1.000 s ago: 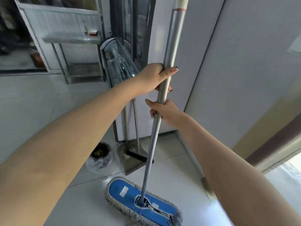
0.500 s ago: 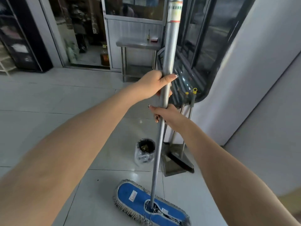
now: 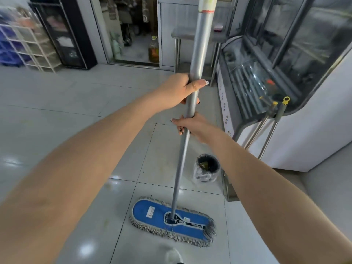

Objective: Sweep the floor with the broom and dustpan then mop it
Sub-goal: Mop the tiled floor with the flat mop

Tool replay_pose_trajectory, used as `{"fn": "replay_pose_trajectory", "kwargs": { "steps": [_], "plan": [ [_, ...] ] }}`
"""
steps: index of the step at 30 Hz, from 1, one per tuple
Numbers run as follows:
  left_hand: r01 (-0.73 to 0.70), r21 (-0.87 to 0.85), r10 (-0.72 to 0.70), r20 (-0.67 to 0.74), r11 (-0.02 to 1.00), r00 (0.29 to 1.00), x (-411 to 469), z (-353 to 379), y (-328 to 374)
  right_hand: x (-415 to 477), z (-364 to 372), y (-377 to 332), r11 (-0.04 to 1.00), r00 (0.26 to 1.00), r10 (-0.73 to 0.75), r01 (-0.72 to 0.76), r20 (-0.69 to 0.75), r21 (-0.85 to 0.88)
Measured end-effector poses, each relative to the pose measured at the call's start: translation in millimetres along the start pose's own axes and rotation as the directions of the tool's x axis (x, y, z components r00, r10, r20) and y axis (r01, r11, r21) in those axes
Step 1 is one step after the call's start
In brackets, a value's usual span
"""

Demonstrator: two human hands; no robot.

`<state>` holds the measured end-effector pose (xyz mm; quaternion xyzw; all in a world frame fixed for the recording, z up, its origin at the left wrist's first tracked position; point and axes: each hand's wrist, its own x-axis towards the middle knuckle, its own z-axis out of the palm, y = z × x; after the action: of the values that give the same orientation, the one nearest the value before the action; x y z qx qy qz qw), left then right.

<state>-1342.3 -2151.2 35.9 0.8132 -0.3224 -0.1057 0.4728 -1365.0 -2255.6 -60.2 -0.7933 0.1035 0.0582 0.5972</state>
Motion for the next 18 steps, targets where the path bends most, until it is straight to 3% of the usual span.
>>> {"fn": "replay_pose_trajectory", "kwargs": {
  "steps": [10,18],
  "plan": [
    [0.149,-0.022,-0.151,-0.188,0.989,0.971,-27.2,-110.0,-88.4,74.7,134.1,-36.1,0.999,0.993,-0.022,0.018,0.116,0.035],
    [0.149,-0.037,-0.153,-0.241,0.988,0.958,-86.3,-216.9,-139.0,88.7,247.3,-85.3,1.0,0.971,-0.021,0.024,0.239,-0.012]
  ]
}}
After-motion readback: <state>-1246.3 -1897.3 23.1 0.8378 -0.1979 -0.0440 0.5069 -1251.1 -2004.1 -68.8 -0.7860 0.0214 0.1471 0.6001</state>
